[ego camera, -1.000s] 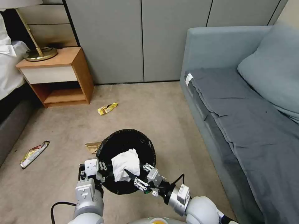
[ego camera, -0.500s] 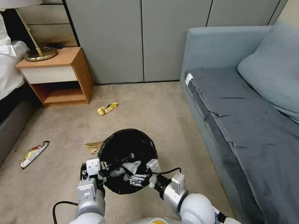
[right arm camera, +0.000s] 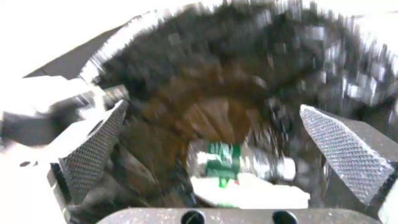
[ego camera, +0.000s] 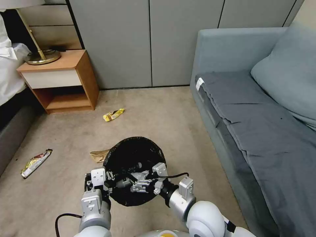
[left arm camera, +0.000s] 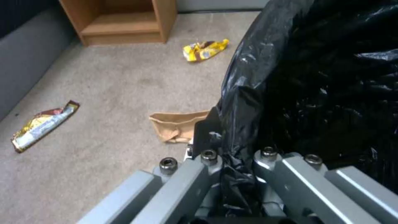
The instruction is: Pick up the trash bin, then pick up the garbage from the floor and place it into the trash bin.
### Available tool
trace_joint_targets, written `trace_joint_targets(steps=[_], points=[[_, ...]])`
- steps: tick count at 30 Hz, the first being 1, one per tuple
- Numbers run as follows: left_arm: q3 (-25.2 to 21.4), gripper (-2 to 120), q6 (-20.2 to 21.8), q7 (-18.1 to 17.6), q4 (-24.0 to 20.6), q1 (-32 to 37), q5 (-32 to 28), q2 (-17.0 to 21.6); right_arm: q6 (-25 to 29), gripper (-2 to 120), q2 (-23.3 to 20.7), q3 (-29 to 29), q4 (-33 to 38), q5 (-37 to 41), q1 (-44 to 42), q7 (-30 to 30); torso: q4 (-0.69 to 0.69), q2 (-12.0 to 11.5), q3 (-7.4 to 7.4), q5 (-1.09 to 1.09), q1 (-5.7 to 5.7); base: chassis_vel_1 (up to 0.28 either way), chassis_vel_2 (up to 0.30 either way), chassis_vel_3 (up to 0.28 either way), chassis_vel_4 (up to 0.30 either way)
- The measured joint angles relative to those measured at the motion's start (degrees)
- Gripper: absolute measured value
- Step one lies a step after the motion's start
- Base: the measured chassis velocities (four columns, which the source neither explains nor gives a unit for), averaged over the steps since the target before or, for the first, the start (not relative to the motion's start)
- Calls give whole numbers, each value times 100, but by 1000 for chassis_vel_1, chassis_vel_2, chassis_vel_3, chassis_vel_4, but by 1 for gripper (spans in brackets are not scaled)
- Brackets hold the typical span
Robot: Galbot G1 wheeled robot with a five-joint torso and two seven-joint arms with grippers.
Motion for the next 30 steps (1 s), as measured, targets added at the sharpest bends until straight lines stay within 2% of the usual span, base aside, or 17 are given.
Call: trace_joint_targets(steps=[8, 19, 24, 26, 28, 29, 30], points=[[-37, 1, -1, -1, 154, -67, -1, 11, 413, 100, 12, 150, 485, -271, -135, -542, 0, 0, 0, 0, 0, 0, 0, 0, 0], [-84, 1, -2, -1, 298, -109, 6, -7, 662, 100, -52, 401, 977, -290, -374, -831, 0, 0, 0, 0, 0, 0, 0, 0, 0], [-99, 1, -4, -4, 330, -105, 5, -21, 808, 100, 75, 779, 1228, -290, -584, -856, 0, 0, 0, 0, 0, 0, 0, 0, 0], [-139, 1, -11, -6, 331, -93, -9, -5, 1054, 100, 351, 1024, 1294, -756, -725, -707, 0, 0, 0, 0, 0, 0, 0, 0, 0], [-143, 1, -11, -6, 331, -93, -11, -3, 1085, 100, 378, 1044, 1294, -834, -737, -695, -1, 0, 0, 0, 0, 0, 0, 0, 0], [-178, 1, -19, -7, 326, -90, -28, 15, 1541, 100, 740, 1270, 1226, -1872, -866, -607, 0, 0, 0, 0, 0, 0, 0, 0, 0], [-178, 1, -19, -7, 326, -90, -28, 15, 1541, 100, 740, 1270, 1226, -1872, -866, -607, 0, 0, 0, 0, 0, 0, 0, 0, 0]])
